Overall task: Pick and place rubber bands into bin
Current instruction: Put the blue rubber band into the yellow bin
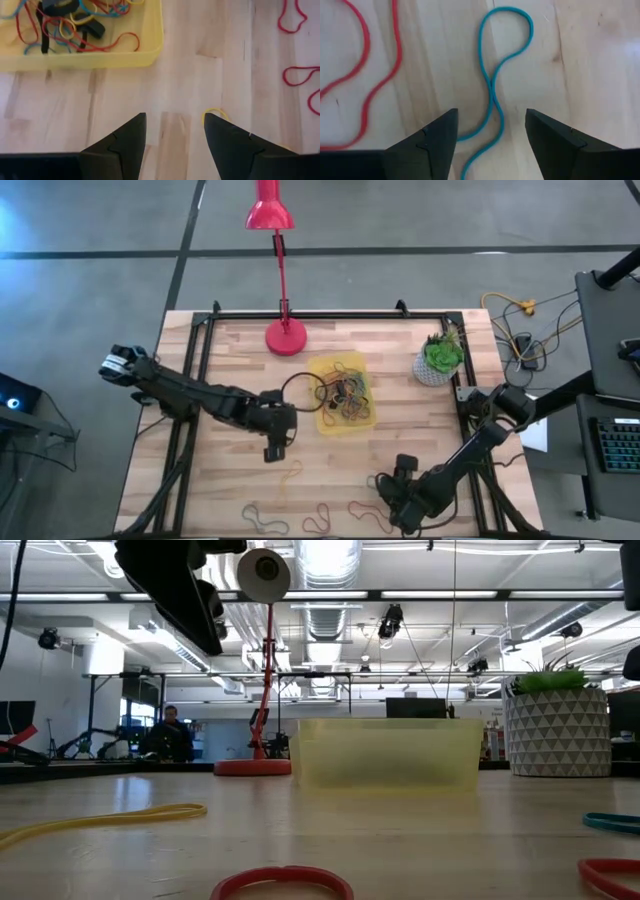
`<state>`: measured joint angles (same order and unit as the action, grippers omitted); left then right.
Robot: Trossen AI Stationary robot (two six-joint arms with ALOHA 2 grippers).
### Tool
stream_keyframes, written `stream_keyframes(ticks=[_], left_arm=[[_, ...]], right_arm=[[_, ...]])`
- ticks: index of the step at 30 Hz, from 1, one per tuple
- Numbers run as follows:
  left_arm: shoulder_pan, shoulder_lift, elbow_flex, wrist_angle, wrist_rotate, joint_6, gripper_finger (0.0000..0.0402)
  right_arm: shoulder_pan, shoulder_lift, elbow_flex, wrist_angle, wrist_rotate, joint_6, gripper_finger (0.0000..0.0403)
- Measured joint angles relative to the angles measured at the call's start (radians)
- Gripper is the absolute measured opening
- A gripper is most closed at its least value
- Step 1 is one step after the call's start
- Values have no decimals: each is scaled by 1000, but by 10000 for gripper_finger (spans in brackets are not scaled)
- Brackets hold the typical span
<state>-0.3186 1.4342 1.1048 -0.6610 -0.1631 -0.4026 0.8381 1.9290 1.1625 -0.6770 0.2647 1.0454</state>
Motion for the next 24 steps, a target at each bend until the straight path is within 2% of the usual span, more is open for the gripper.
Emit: stream_keyframes(ticks=[6,17,24], left_arm=[[-12,-10,-2,4,0,-12,185],[-19,-10,-2,9,1,-13,185],[-22,-10,-2,29,1,-13,185]], right_arm=[[-1,27,-1,49,1,47,183],[-1,53,-27,95,19,105,69],[-24,59,-28,102,10,103,17]])
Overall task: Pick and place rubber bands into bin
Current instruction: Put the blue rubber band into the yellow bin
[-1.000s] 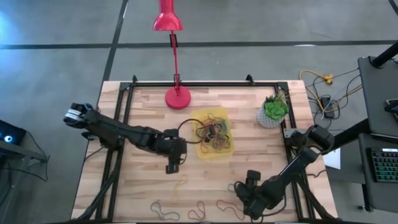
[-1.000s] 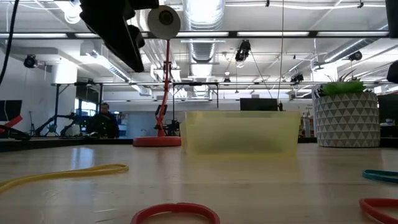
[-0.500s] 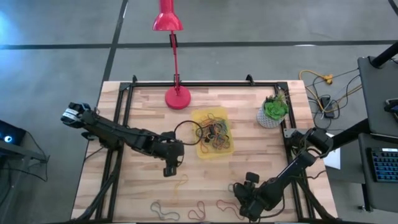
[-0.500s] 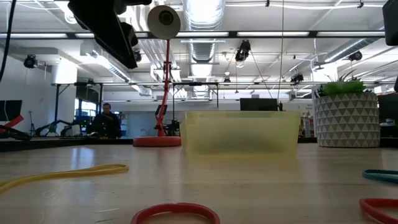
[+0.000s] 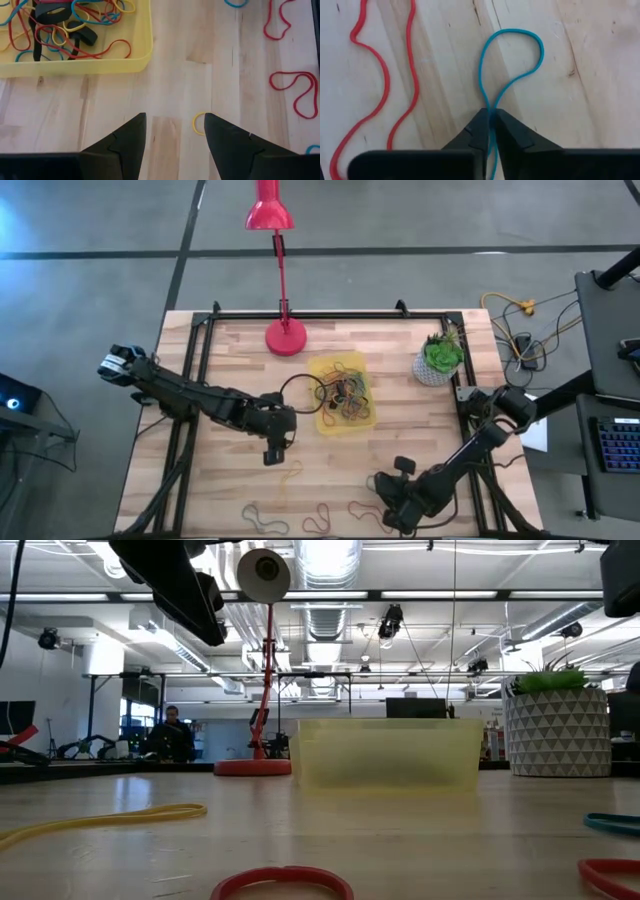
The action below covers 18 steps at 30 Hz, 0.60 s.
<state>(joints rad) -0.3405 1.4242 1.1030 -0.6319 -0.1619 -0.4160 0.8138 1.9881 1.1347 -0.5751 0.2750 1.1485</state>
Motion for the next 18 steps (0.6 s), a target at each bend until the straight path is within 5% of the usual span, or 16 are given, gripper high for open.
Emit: stream_keyframes(ticks=[6,18], left_arm=[[-1,0,0,3,0,0,185],[-2,0,0,6,0,1,185]], right_arm=[[-30,-30,-3,-1,-21,29,9],[-188,-291,-8,-56,304,32,8]])
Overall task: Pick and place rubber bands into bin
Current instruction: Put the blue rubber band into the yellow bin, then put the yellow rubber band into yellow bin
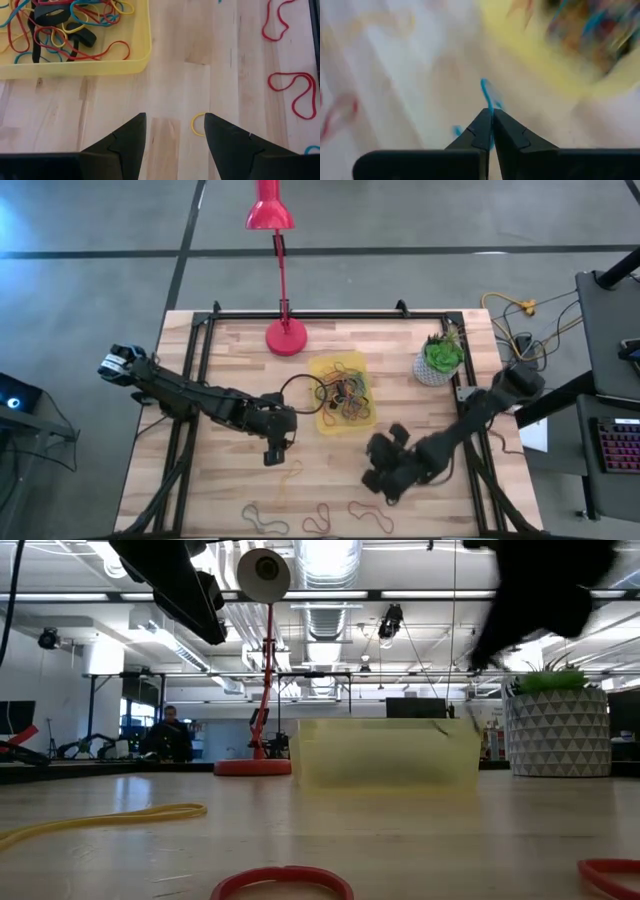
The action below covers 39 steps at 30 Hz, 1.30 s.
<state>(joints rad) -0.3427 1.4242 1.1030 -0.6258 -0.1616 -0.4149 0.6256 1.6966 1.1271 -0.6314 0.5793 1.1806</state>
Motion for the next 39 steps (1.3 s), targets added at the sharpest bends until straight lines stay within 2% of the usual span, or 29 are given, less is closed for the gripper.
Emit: stream_keyframes(ticks=[4,8,11,15,17,22,28,33,39], left_arm=[[-9,0,-1,-2,0,-3,185],[-28,0,-12,-3,0,-30,185],[-46,0,-22,-3,0,-51,185],[-77,0,-29,-4,0,-67,185],[-94,0,-31,-10,0,-99,185],[-152,0,-64,-12,-1,-219,185],[-240,10,-120,5,-1,-432,185],[-290,38,-181,154,-2,-618,185],[-302,167,-169,169,-9,-747,185]], right_arm=[[-98,-116,44,1,114,-136,8],[-233,-172,92,11,128,-278,8],[-348,-175,131,25,66,-318,9],[-465,-118,159,22,-159,-346,26],[-485,-85,163,16,-196,-368,45],[-479,-23,179,-10,-199,-388,118],[-402,-14,198,-9,-189,-430,194],[-319,-18,208,-8,-187,-414,216],[-245,-10,205,-42,-187,-342,215]])
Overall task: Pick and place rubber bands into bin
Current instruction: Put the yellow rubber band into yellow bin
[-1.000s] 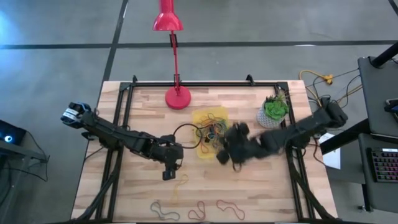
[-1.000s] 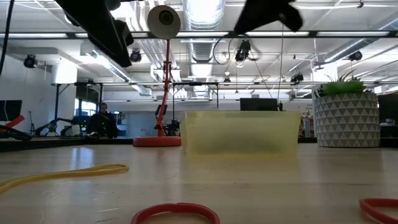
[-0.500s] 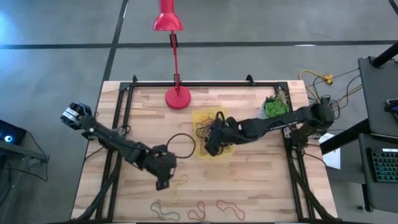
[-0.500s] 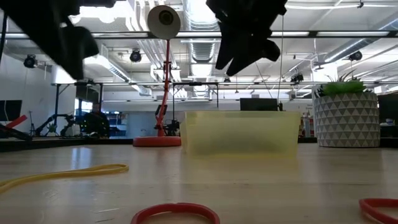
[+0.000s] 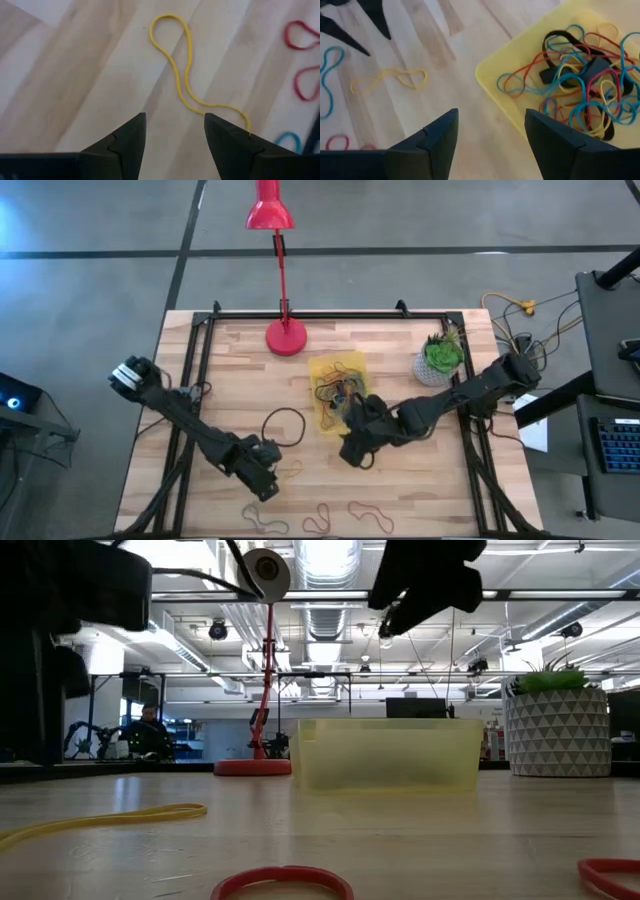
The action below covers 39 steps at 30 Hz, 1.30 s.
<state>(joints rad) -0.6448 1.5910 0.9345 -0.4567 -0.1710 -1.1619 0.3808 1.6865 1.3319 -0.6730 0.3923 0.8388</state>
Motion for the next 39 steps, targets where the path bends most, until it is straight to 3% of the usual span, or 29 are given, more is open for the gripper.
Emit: stream_keyframes(ticks=[9,15,18,24,39], left_arm=[[1,187,175,-17,-2,-165,185],[2,289,331,-354,-15,-277,179],[2,316,376,-428,-14,-291,172],[3,320,414,-316,-19,-296,169],[37,326,367,-273,-21,-278,169]], right_arm=[[46,4,-1,-131,3,-2,215],[61,4,-7,-144,4,-29,215],[65,4,-13,-144,45,-35,215],[65,4,-21,-152,79,-39,215],[66,4,-26,-161,79,-73,215]])
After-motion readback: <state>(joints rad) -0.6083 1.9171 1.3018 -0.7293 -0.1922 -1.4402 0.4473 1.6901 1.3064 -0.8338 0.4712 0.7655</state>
